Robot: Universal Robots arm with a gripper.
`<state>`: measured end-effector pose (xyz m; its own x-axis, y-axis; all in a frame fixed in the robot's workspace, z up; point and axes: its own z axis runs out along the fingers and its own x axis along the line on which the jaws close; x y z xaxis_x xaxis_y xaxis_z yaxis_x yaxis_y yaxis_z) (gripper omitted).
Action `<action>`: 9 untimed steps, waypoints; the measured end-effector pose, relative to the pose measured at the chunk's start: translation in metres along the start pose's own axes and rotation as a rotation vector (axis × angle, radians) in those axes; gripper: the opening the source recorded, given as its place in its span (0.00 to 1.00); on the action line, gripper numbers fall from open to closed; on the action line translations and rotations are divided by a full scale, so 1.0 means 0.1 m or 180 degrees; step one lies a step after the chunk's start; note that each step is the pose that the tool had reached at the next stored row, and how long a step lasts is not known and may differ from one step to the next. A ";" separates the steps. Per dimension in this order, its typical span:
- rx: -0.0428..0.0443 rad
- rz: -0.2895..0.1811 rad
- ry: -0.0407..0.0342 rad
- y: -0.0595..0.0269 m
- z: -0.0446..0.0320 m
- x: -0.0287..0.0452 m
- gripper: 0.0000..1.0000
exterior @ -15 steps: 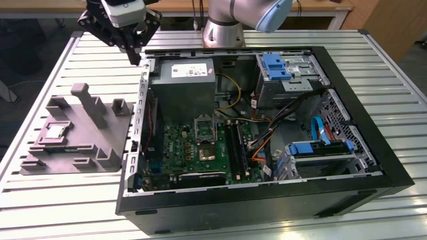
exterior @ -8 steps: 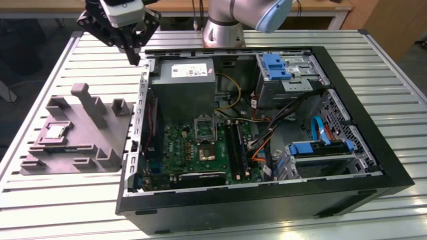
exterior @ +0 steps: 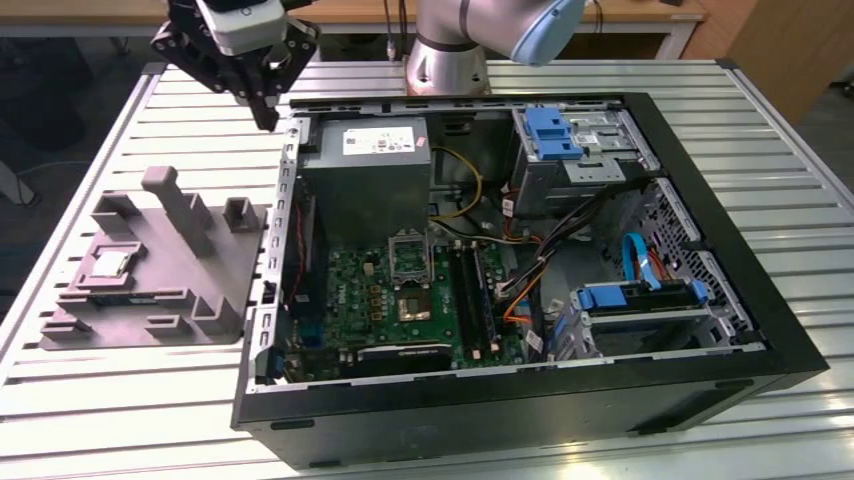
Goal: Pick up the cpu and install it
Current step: 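Reach for the cpu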
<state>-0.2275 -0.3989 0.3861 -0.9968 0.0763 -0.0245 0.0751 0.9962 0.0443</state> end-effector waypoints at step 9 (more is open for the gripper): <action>0.0000 0.0000 0.0000 -0.004 -0.001 0.050 0.11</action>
<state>-0.2325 -0.3989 0.3860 -0.9968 0.0762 -0.0245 0.0751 0.9962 0.0443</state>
